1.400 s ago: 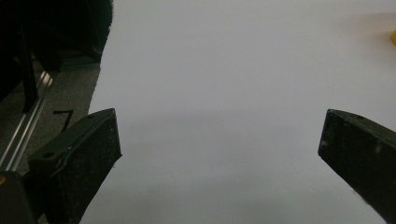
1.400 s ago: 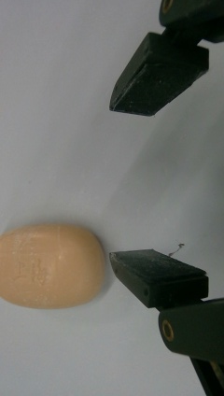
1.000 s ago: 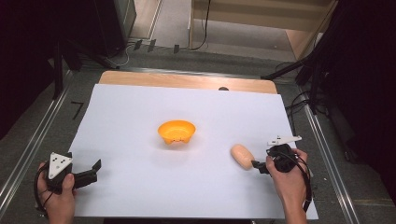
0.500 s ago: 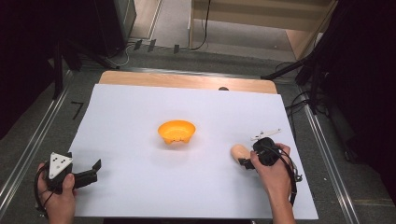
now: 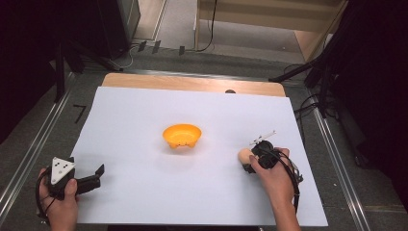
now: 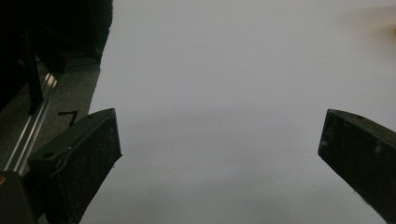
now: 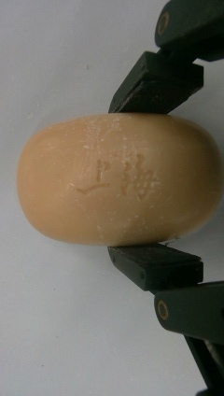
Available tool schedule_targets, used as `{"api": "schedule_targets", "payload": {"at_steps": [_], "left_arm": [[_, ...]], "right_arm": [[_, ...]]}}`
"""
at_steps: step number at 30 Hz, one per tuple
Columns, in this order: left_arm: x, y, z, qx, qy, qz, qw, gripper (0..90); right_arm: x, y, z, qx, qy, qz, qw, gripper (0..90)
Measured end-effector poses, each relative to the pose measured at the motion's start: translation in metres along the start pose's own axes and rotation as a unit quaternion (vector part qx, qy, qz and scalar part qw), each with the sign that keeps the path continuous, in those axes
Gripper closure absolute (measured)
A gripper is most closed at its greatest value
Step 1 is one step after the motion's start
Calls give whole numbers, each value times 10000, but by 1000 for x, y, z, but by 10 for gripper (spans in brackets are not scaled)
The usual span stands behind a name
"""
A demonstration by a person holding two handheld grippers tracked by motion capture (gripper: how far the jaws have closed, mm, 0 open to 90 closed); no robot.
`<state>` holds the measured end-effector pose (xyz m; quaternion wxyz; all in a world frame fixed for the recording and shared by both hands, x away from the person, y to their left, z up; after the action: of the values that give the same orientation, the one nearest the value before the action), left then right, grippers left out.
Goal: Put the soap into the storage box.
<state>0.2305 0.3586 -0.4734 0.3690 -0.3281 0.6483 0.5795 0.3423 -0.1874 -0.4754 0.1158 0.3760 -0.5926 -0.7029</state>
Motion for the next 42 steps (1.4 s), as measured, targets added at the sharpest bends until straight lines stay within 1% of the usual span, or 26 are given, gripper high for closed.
{"api": "schedule_targets", "payload": {"at_steps": [2, 5, 8, 12, 14, 17, 21, 27, 28, 30, 33, 34, 36, 37, 39, 42], "left_arm": [[0, -1, 0, -22, -37, 49, 10000, 0], [0, -1, -1, -37, -59, 27, 10000, 0], [0, 0, 0, 4, 31, 41, 10000, 0], [0, 1, 2, 5, 53, 4, 10000, 0], [0, 1, 2, 34, 54, -34, 10000, 0], [0, 0, 2, 16, 50, 32, 10000, 0], [0, 0, 1, 15, 47, 5, 10000, 0], [0, 0, 1, 19, 32, -7, 10000, 0], [0, 0, 1, 22, 43, -10, 10000, 0], [0, 0, 2, 11, 57, 1, 10000, 0], [0, 0, 1, 24, 43, -1, 10000, 0], [0, 0, 1, 9, 32, 15, 10000, 0], [0, 0, 1, 15, 39, 17, 10000, 0], [0, 0, 1, 35, 44, 15, 10000, 0], [0, 0, 2, 21, 54, 29, 10000, 0], [0, 0, 2, 18, 64, 12, 10000, 0]], "right_arm": [[0, 0, 0, 9, 34, 7, 10000, 328], [0, 0, -1, -16, -1, 40, 10000, 328], [-1, 0, 1, 31, -62, 40, 10000, 327], [-1, -1, 2, 91, -159, 50, 9998, 323], [-1, -1, 1, 68, -119, 49, 9999, 325], [-1, -1, 0, 23, -46, 60, 10000, 331], [-2, 0, 0, 3, 13, 74, 10000, 335], [0, 1, -3, -95, 117, -14, 9999, 336], [1, 2, -3, -109, 98, -27, 9999, 337], [1, 4, -5, -98, 238, -49, 9997, 337], [0, 8, -5, -117, 308, -105, 9994, 337], [-1, 10, -5, -163, 373, -117, 9991, 337], [-4, 14, -5, -159, 449, -112, 9988, 337], [-6, 15, -5, -208, 526, -129, 9983, 337], [-9, 17, -3, -287, 575, -170, 9978, 336], [-17, 18, 0, -304, 771, -145, 9965, 337]]}}
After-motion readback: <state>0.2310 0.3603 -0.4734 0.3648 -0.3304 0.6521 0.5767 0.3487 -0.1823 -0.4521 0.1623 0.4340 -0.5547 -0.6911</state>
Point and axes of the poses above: each handheld gripper's, and its own axes: y roughly backward along the jaws, x roughly out of its underside, z roughly to its left, the point moved 2 cm from there along -y, roughly forward along the jaws, and after that the axes turned 6 degrees about y, right-handed, at the moved point
